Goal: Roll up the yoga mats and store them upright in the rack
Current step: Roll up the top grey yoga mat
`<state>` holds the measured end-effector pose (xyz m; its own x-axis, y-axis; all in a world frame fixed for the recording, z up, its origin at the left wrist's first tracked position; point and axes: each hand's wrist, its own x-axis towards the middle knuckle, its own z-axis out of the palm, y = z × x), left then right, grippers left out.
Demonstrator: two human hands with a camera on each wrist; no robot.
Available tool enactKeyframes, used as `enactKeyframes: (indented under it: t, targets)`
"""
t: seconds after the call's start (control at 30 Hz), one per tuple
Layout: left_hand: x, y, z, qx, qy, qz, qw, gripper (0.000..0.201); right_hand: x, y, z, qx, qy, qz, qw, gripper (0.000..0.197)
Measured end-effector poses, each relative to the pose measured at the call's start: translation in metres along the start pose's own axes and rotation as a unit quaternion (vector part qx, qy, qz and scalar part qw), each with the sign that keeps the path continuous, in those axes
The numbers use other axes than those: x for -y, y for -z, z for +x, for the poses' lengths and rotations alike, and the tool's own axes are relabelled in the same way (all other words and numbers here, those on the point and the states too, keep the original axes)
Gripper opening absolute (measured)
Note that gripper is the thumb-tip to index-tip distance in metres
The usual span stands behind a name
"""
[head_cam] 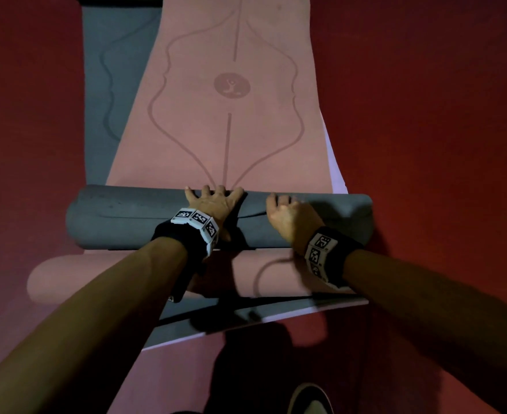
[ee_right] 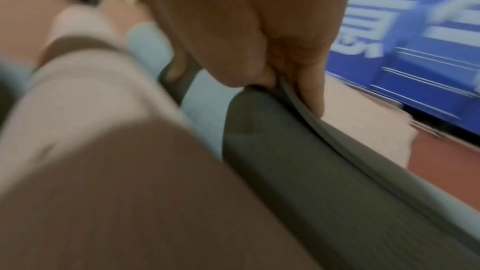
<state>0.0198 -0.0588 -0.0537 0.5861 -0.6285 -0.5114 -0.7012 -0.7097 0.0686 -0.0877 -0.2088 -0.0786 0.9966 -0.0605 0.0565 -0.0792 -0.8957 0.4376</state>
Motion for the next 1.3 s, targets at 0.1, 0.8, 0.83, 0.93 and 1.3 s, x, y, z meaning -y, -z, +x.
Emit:
enactKeyframes:
  t: [0.1,0.8,0.83,0.93,1.3]
  targets:
    - [0.001,-0.001,-0.002,-0.010,-0.001,0.002,1.000,0.109,0.015,-0.007,-0.011,0.036,0.003,-0.014,0.999,0.037]
    - [0.014,-0.044,-0.015,-0.117,0.031,0.108,0.987,0.089,0.054,0.036,0.017,0.242,-0.005,0.102,0.965,0.134]
    - [0.016,-0.044,-0.014,-0.115,0.030,0.105,0.987,0.094,0.056,0.035,0.020,0.235,0.004,0.109,0.966,0.139]
    - [0.025,-0.037,-0.011,-0.110,0.010,0.073,0.991,0.111,0.057,0.035,0.020,0.219,0.021,0.126,0.967,0.143]
    - [0.028,-0.037,-0.036,-0.250,0.012,-0.271,0.930,0.053,0.080,0.051,0.021,0.193,0.046,0.112,0.974,0.106]
